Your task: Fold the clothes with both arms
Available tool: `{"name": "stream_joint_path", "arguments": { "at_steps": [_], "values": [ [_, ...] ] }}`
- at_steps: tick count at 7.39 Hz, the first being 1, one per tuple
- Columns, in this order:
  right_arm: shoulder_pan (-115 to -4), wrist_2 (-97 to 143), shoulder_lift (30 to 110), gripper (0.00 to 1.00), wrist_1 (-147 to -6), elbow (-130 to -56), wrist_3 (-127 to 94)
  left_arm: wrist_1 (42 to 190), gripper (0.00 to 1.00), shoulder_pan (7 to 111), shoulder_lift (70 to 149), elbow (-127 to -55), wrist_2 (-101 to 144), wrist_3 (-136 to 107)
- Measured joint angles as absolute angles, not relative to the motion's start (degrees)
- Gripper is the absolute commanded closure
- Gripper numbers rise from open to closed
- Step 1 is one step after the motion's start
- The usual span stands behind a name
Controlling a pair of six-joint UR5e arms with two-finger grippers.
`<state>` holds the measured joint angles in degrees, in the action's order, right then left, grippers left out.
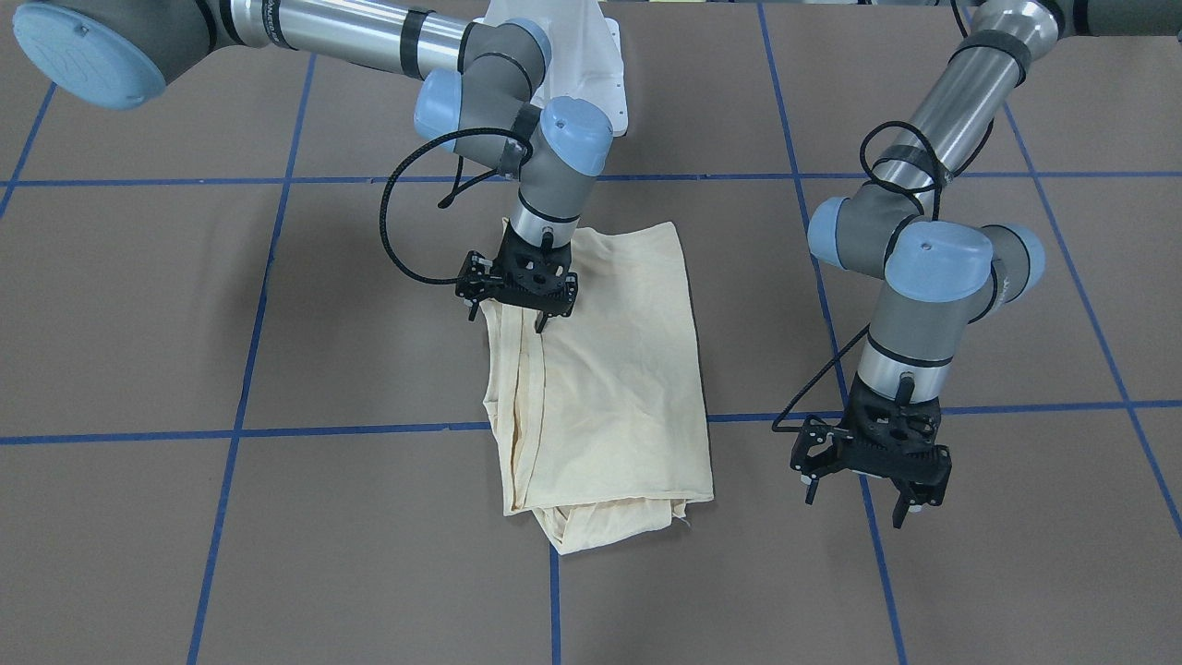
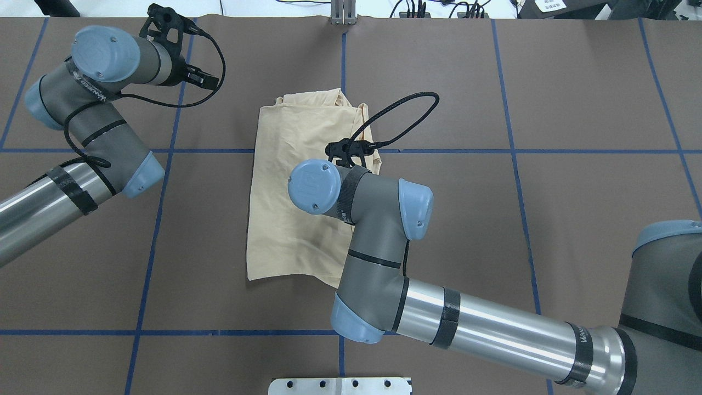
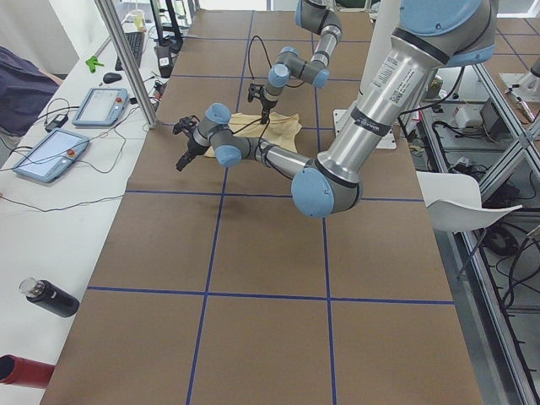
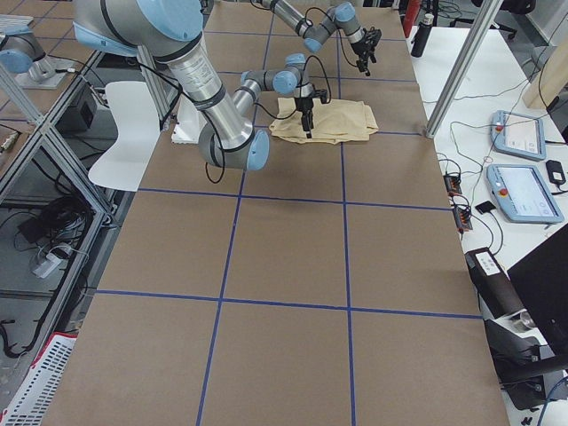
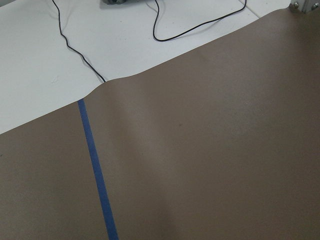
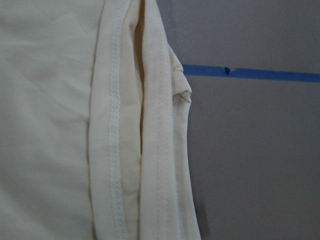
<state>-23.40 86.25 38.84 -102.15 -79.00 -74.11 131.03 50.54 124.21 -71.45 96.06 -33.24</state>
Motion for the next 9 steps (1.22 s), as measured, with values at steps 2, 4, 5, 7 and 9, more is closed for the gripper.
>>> {"name": "stream_joint_path", "arguments": {
  "at_steps": [2,4,5,7,9],
  "values": [
    [-23.99,86.55,39.16,0.0,-104.23,-79.76,-73.03,131.04,0.0,50.54,124.19,-71.45,96.06,-33.28],
    [-24.96,86.92,42.24,0.0,-108.25,-84.68,-69.52,131.04,0.0,50.4,124.19,-71.46,96.06,-33.25],
    [-25.26,86.96,46.33,0.0,-109.3,-89.94,-68.03,131.04,0.0,50.36,124.19,-71.45,96.06,-33.28],
    [-25.38,86.99,49.02,0.0,-108.69,-95.76,-67.37,131.04,0.0,50.36,124.19,-71.45,96.06,-33.26],
    [-25.19,87.94,45.84,0.01,-104.74,-95.76,-68.46,130.99,0.0,50.36,124.19,-71.45,96.06,-33.23]
  ]
}}
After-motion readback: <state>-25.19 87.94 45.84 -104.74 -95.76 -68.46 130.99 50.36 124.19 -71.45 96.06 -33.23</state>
